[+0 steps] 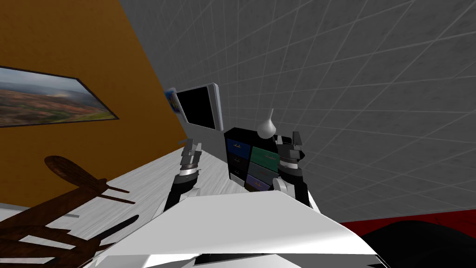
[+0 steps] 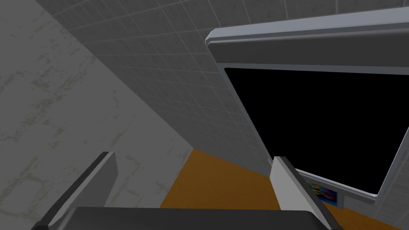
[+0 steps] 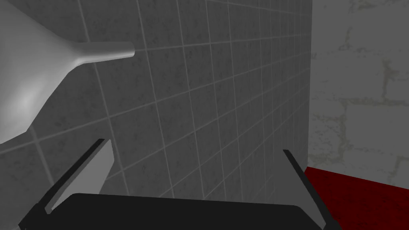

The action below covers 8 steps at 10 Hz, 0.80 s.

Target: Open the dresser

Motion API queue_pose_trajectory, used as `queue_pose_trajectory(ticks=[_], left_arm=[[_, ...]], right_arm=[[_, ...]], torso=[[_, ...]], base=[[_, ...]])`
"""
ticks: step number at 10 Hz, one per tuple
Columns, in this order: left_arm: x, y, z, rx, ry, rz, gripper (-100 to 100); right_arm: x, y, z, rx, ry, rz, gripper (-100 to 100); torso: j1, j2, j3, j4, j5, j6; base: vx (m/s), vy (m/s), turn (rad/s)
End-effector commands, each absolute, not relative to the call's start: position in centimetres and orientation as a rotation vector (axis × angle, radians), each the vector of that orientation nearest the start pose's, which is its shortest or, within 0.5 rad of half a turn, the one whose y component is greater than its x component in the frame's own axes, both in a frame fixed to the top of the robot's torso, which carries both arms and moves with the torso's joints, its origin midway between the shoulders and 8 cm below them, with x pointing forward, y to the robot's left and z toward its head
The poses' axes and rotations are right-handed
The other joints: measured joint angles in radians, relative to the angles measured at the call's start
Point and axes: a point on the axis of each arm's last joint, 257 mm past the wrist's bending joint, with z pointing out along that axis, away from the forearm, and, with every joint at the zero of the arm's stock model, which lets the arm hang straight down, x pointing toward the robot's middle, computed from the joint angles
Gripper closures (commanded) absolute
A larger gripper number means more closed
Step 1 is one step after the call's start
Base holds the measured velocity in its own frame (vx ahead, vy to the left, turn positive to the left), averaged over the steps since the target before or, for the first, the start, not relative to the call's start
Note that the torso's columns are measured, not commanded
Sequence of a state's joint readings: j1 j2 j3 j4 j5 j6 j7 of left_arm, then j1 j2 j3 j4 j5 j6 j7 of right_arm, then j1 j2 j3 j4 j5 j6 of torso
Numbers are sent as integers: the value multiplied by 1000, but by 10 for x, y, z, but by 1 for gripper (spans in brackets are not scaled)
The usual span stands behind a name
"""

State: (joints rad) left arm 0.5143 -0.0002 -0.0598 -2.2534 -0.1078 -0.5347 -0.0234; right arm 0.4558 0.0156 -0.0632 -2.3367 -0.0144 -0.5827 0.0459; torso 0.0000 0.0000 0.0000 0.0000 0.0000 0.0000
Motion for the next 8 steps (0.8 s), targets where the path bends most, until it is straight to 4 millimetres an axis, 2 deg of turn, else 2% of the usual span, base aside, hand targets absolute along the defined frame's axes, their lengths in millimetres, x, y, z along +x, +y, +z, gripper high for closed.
queue_pose_trajectory(ticks=[1, 8], left_arm=[[347, 247, 13, -589, 688, -1271, 0], [347, 247, 13, -589, 687, -1271, 0]], right_arm=[[313, -291, 78, 508, 473, 1255, 0], [313, -291, 78, 508, 473, 1256, 0]], torso=[[0, 40, -82, 41, 0, 0], [0, 544, -1087, 544, 0, 0]], base=[[0, 0, 0], [0, 0, 0]])
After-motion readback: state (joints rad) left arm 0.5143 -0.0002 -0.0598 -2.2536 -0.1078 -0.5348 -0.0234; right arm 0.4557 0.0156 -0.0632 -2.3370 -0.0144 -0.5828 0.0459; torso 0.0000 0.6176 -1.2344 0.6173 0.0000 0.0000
